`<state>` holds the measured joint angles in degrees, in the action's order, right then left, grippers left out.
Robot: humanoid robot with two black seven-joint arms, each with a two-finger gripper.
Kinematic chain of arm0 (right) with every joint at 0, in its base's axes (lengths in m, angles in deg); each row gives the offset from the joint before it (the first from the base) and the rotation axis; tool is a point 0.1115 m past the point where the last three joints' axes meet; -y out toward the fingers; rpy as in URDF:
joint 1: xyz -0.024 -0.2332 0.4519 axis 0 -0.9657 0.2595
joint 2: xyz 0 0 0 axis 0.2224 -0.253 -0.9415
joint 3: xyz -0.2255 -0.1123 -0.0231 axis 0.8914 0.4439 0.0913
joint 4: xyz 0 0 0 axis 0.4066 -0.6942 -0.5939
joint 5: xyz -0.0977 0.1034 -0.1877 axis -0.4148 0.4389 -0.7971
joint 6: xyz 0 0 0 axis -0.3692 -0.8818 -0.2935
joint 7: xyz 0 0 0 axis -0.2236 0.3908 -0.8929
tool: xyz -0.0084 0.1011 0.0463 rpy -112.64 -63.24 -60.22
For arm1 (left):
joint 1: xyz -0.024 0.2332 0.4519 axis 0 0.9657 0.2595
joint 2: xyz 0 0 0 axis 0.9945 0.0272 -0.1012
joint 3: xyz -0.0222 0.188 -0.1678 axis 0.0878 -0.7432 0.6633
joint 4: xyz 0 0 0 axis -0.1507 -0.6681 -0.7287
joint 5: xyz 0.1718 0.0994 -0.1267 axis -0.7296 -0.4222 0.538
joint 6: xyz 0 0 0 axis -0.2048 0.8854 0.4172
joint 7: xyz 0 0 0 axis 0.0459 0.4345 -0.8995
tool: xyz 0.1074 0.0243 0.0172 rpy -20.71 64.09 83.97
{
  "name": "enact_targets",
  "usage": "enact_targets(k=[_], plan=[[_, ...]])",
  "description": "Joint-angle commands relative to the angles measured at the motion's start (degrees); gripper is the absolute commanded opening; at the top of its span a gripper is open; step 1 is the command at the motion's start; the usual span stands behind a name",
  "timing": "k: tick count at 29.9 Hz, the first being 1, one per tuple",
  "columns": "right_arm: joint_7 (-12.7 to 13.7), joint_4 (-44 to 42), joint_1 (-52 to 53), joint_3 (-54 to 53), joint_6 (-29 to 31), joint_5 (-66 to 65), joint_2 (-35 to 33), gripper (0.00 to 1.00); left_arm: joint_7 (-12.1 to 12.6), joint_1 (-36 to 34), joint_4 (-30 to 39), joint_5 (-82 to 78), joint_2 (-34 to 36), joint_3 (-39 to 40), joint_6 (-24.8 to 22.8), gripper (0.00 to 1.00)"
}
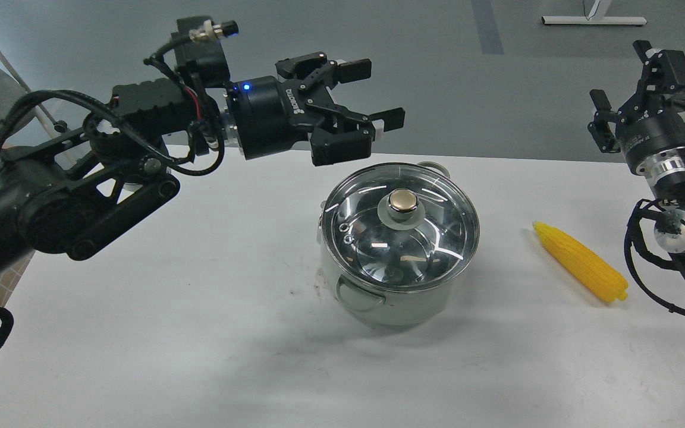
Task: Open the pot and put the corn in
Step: 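Reach the left gripper over the pot to the brass lid knob, then close the left gripper on the lid knob and lift the lid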
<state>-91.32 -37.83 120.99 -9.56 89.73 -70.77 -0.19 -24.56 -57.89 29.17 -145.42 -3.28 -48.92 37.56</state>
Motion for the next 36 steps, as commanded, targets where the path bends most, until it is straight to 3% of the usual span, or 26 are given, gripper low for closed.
enact_targets(k=[1, 11, 36], plan=[[0.0, 0.4, -0.5, 0.0, 0.0, 0.0, 0.0, 1.00, 0.0, -0.1, -1.7, -8.1, -3.6, -2.8, 0.2, 0.98], [0.0, 1.1, -0.9, 0.0, -0.3, -0.1, 0.0, 1.00, 0.0, -0.8, -13.6, -9.7, -12.6, -7.2, 0.2, 0.98], [0.0, 2.0, -2.3, -0.1, -0.7, -0.1, 0.3, 1.00, 0.0, 2.3, -16.4, -9.7, -13.2, -9.5, 0.3, 0.96]])
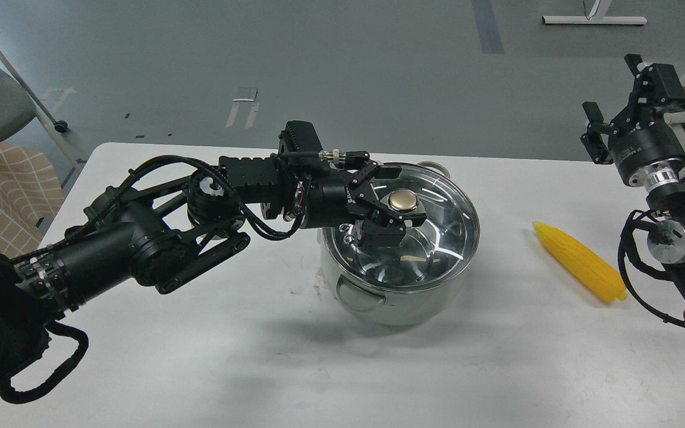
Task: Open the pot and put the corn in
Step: 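Close the left gripper on the lid knob and lift the lid, then carry the glass lid beside the pot and lower it onto the table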
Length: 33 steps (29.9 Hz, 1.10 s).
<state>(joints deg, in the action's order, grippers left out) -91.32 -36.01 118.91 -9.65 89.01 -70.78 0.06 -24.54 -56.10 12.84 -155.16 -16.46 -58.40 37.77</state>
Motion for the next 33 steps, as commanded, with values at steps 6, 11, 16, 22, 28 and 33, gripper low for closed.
enact_targets(k=[6, 11, 16, 22, 28, 33], plan=[[0.0, 0.2, -0.5, 0.0, -0.1, 0.0, -0.2, 1.00, 0.0, 1.4, -0.6, 0.0, -0.3, 0.0, 0.1, 0.85], [0.0, 0.2, -0.5, 0.0, -0.1, 0.0, 0.1, 1.00, 0.0, 1.4, -0.8, 0.0, -0.3, 0.0, 0.1, 0.60], [0.0, 0.2, -0.5, 0.1, 0.0, 0.0, 0.1, 1.00, 0.0, 1.2, -0.8, 0.0, -0.3, 0.0, 0.1, 0.24], [0.0, 1.3, -1.4, 0.0, 0.0, 0.0, -0.1, 1.00, 0.0, 0.1, -0.1, 0.0, -1.3, 0.5, 0.1, 0.08], [0.0, 1.3, -1.4, -0.1, -0.1, 0.0, -0.3, 1.00, 0.0, -5.6, 1.5, 0.0, 1.4, 1.7, 0.0, 0.09], [0.0, 1.3, -1.5, -0.1, -0.1, 0.0, -0.6, 1.00, 0.0, -8.5, 4.5, 0.0, 12.3, 3.2, 0.1, 0.10]])
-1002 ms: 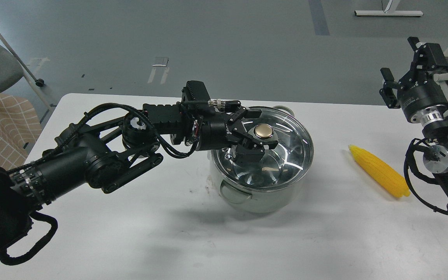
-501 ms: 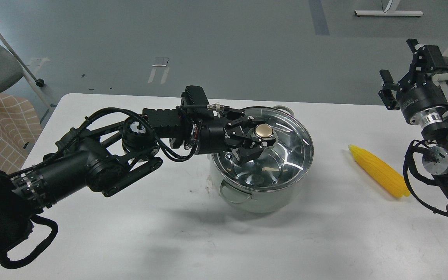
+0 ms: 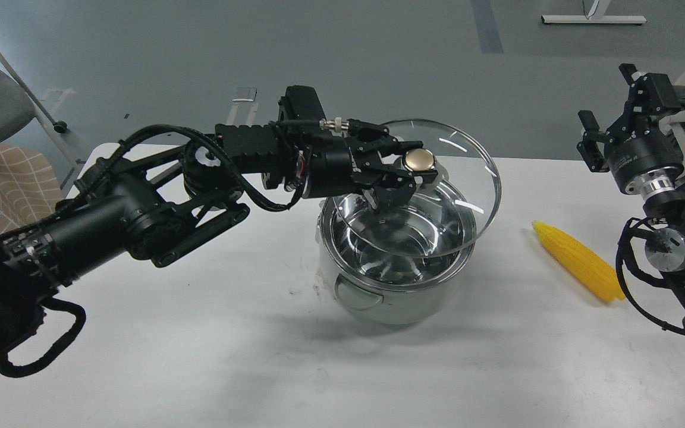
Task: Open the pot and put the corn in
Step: 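Carry the glass lid beside the pot and lower it onto the table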
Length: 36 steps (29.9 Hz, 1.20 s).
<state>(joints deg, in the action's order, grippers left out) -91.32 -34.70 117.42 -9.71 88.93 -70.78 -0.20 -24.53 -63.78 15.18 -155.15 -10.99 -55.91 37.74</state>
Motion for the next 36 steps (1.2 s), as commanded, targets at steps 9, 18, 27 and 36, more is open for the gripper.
enact_targets(k=[9, 18, 27, 36], plan=[[0.0, 0.0, 0.0, 0.0, 0.0, -0.1, -0.2, 1.00, 0.0, 10.3, 8.5, 0.0, 31.3, 0.9, 9.2, 0.11], [0.0, -0.1, 0.0, 0.1, 0.0, -0.1, 0.2, 1.00, 0.0, 31.5, 5.2, 2.3, 36.5, 3.8, 25.6, 0.13], [0.0, 0.0, -0.6, 0.1, 0.0, -0.1, -0.1, 1.00, 0.0, 39.4, -2.5, 12.1, 30.8, 4.2, 29.6, 0.19], [0.0, 0.0, -0.9, 0.1, 0.1, -0.1, -0.2, 1.00, 0.0, 41.9, -13.8, 12.2, 25.1, 3.8, 34.4, 0.19]])
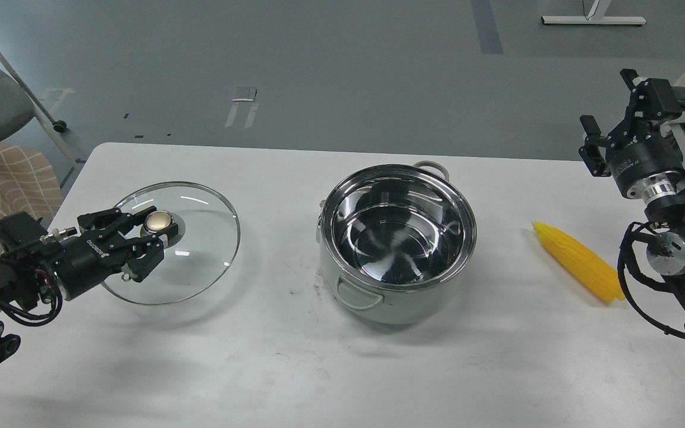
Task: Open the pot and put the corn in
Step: 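Carry the glass lid beside the pot and lower it onto the table, then release the lid and raise the left gripper away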
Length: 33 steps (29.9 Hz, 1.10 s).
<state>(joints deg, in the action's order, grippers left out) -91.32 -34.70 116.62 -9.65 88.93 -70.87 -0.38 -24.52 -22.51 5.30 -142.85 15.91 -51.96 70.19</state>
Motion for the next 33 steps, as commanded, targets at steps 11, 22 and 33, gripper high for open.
enact_targets(k=[11, 22, 33], plan=[[0.0, 0.0, -0.2, 0.0, 0.1, 0.0, 0.4, 1.00, 0.0, 2.7, -6.4, 0.0, -2.9, -0.2, 2.3, 0.19], [0.0, 0.0, -0.2, 0.0, 0.1, 0.0, 0.4, 1.00, 0.0, 2.7, -6.8, 0.1, -4.1, -0.1, 2.3, 0.60], [0.0, 0.0, -0.3, 0.1, 0.1, 0.0, 0.0, 1.00, 0.0, 1.7, -6.5, 0.3, -4.0, 0.4, 2.3, 0.83]])
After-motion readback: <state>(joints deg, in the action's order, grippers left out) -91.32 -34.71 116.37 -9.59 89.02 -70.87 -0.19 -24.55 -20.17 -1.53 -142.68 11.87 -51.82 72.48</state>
